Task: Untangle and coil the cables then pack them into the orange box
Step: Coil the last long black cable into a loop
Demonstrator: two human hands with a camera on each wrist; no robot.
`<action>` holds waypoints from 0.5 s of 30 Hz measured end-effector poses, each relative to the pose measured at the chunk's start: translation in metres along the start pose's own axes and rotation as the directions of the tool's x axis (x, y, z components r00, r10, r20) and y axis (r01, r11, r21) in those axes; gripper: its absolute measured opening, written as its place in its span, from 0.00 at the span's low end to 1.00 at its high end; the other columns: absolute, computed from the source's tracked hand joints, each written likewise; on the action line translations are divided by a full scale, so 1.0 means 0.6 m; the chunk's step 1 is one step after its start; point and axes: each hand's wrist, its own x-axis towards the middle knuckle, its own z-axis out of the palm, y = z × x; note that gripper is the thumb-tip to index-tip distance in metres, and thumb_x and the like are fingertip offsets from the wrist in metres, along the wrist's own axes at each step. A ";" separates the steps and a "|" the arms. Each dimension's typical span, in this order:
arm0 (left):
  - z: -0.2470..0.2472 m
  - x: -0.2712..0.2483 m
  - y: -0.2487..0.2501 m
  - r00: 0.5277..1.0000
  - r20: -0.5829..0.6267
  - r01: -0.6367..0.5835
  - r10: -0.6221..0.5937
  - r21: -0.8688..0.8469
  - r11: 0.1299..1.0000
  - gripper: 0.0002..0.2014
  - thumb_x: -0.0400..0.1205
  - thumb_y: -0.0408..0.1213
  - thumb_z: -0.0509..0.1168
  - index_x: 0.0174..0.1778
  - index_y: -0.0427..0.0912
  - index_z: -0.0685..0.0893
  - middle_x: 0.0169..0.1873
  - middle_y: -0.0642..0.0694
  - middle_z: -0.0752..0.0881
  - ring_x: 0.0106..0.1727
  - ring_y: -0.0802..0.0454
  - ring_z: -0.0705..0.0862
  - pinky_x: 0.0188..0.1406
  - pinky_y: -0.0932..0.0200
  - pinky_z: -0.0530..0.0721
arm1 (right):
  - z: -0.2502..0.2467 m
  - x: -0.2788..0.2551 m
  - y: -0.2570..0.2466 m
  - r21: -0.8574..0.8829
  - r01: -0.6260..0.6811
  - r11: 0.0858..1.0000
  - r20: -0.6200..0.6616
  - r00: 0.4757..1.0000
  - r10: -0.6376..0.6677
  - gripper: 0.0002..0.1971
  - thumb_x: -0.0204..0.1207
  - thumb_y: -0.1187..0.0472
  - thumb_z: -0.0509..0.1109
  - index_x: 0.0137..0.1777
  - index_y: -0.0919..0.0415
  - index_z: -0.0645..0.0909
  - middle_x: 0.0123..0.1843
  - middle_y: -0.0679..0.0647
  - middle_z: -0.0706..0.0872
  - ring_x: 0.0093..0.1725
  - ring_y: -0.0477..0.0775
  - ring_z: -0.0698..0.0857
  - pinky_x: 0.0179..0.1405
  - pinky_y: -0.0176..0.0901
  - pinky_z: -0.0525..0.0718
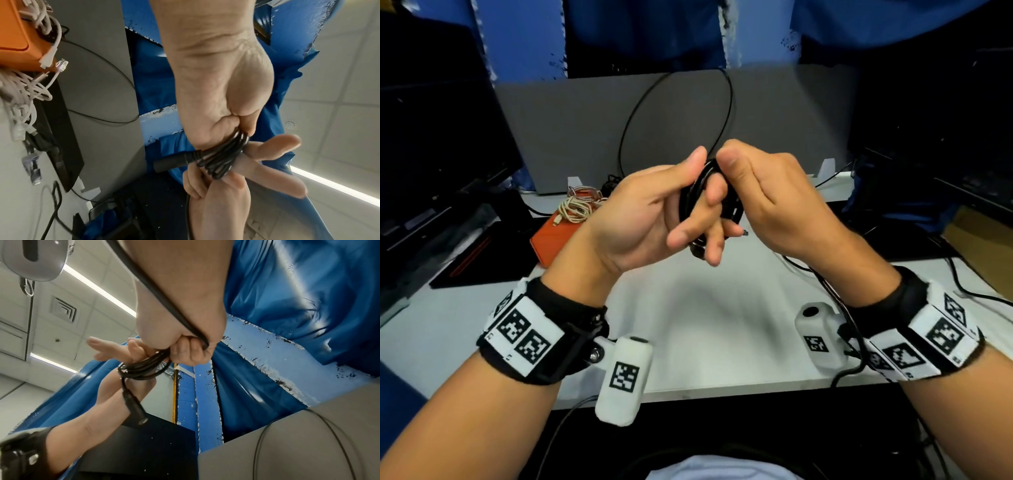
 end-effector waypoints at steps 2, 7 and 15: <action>0.004 0.000 0.005 1.000 0.028 -0.002 0.003 -0.009 1.000 0.28 0.93 0.45 0.40 0.39 0.45 0.83 0.14 0.53 0.77 0.25 0.48 0.87 0.55 0.55 0.85 | -0.003 0.000 0.000 0.042 0.038 0.998 -0.013 0.999 -0.037 0.24 0.91 0.45 0.51 0.46 0.59 0.81 0.41 0.52 0.89 0.38 0.53 0.86 0.41 0.56 0.82; 0.014 0.007 0.007 0.990 -0.073 -0.132 0.117 -0.251 0.959 0.26 0.94 0.46 0.41 0.41 0.43 0.81 0.14 0.57 0.74 0.17 0.60 0.75 0.51 0.59 0.84 | -0.005 0.013 0.002 0.134 0.017 0.991 -0.053 0.999 -0.010 0.17 0.93 0.50 0.53 0.51 0.55 0.81 0.36 0.37 0.80 0.34 0.40 0.79 0.35 0.36 0.74; -0.001 0.019 0.019 0.890 -0.314 -0.442 0.330 -0.416 0.795 0.27 0.95 0.46 0.43 0.72 0.25 0.75 0.19 0.52 0.72 0.21 0.57 0.74 0.58 0.59 0.84 | -0.007 0.012 0.013 0.272 -0.223 0.936 0.335 0.934 0.125 0.09 0.93 0.60 0.56 0.65 0.55 0.77 0.32 0.58 0.68 0.23 0.54 0.69 0.18 0.47 0.77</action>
